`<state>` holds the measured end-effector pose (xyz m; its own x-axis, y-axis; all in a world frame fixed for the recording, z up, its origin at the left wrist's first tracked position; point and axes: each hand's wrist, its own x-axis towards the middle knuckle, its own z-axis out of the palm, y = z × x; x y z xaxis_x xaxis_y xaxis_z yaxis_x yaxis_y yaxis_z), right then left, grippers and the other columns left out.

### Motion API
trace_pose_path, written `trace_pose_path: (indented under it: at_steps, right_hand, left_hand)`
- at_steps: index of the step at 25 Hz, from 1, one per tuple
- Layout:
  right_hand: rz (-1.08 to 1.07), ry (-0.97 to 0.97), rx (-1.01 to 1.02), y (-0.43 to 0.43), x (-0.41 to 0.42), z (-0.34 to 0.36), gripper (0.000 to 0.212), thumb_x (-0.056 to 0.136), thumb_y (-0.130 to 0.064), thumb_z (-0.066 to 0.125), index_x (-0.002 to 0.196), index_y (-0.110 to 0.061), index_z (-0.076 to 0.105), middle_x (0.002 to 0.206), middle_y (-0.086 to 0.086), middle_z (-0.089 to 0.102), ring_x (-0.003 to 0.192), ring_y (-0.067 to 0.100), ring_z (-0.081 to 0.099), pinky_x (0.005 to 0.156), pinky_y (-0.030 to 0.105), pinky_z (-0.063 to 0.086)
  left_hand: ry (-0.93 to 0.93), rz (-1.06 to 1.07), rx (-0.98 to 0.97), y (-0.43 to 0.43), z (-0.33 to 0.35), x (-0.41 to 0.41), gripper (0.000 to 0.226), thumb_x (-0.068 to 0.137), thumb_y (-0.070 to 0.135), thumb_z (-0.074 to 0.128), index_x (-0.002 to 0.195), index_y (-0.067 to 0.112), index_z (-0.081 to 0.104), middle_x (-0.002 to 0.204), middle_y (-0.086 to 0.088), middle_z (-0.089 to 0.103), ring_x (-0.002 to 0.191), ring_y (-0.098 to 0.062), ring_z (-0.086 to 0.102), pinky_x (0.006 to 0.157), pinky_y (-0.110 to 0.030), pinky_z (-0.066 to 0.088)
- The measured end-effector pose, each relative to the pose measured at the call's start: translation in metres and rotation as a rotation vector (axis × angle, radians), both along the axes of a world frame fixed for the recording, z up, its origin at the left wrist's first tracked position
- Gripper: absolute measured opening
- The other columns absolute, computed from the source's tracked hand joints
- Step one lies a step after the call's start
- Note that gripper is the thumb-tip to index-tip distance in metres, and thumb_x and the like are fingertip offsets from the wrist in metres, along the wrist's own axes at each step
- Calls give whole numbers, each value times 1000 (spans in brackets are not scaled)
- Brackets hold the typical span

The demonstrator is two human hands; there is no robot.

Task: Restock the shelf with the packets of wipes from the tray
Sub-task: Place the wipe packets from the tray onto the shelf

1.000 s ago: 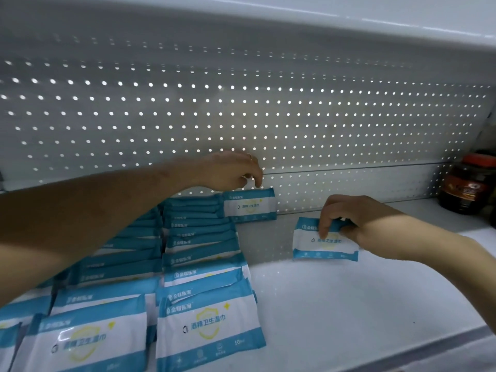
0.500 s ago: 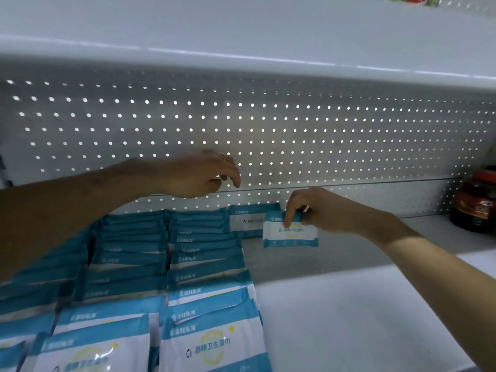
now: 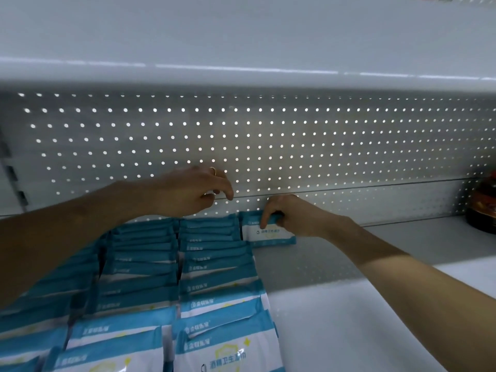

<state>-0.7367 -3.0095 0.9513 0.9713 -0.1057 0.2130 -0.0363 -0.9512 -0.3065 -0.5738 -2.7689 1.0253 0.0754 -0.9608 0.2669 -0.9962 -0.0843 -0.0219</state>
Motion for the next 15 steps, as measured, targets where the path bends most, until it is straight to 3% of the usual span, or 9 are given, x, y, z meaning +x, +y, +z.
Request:
trace_pose_path:
  at_steps: [3, 9, 11, 15]
  right_hand:
    - [-16, -12, 5, 1, 3, -4, 54, 84, 18, 49, 94, -25, 79, 103, -16, 57, 96, 8, 54, 78, 13, 39]
    - [-29, -96, -92, 1, -1, -14, 51, 82, 17, 55, 96, -26, 78, 111, -10, 59, 107, 9, 50, 94, 20, 39]
    - [-29, -142, -98, 1, -6, -14, 53, 77, 20, 53, 96, -22, 78, 117, -5, 60, 113, 14, 51, 97, 20, 39]
    - [-50, -167, -94, 3, -30, -9, 56, 74, 21, 51, 100, -22, 75, 121, -4, 59, 117, 15, 52, 101, 34, 44]
  left_hand:
    - [-36, -28, 15, 1, -1, -2, 42, 93, 3, 54, 117, 35, 67, 121, 15, 59, 97, -4, 51, 82, -30, 44]
    - [-58, -18, 15, 0, -3, -3, 39, 94, 7, 56, 117, 38, 66, 117, 19, 57, 92, 20, 45, 73, -19, 34]
    - [-47, -7, 30, 1, -4, -5, 39, 94, 11, 56, 117, 41, 64, 117, 22, 56, 93, 19, 45, 76, -24, 36]
    - [-38, -11, 52, 2, -4, -16, 39, 95, 17, 52, 117, 48, 60, 123, 26, 53, 99, 14, 44, 89, -29, 42]
